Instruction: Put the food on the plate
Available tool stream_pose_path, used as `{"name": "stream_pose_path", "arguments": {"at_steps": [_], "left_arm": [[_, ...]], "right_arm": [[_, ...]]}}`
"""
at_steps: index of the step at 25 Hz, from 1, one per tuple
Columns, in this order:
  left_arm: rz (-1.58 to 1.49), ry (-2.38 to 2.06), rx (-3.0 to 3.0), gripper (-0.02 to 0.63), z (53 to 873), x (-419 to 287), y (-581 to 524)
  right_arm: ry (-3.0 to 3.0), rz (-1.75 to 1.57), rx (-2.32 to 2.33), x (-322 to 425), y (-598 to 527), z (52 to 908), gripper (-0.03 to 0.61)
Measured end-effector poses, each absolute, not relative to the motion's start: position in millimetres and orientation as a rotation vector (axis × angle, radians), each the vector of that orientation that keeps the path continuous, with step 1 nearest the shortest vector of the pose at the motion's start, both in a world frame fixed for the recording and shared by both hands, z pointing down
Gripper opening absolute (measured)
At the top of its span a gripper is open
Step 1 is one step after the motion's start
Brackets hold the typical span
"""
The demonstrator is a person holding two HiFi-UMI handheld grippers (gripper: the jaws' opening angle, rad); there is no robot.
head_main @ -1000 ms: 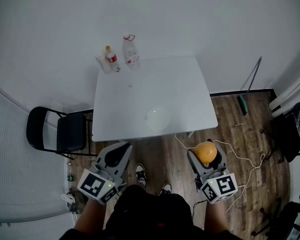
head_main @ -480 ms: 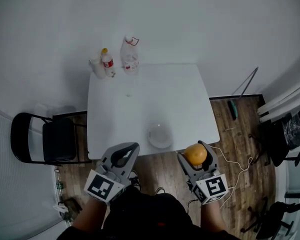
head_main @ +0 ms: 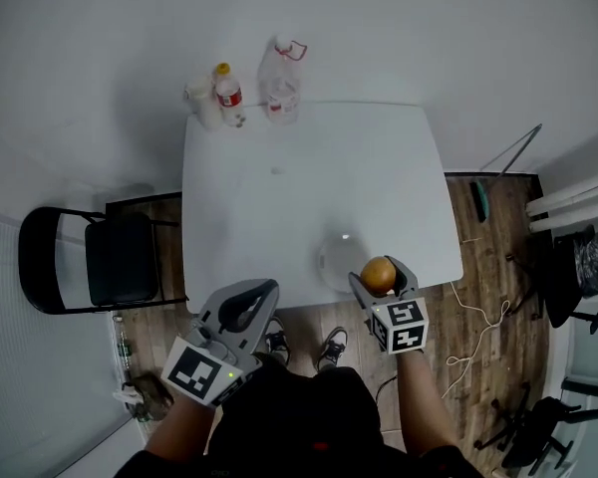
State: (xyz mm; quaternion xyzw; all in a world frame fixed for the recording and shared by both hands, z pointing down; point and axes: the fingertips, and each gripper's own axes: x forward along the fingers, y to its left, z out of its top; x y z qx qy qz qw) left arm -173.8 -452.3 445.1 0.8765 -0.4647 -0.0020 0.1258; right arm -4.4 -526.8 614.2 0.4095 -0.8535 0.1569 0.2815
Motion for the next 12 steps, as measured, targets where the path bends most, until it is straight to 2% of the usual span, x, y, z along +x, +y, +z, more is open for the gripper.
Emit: {"name": "stream_pose_path", "arguments": {"at_steps": [4, 12], "left_arm": [[-0.01, -1.383, 2.502, 0.023, 458.2, -174.9, -449.5], [-0.046, -1.404, 2.36, 0.023, 481.8, -193.5, -451.1]], "right_arm": [[-2.169, 0.559, 0.994, -10.3, -536.8, 677.6, 0.351], [-2.013, 0.628, 0.875, -27.2, -554.6, 739.0, 0.351]]}}
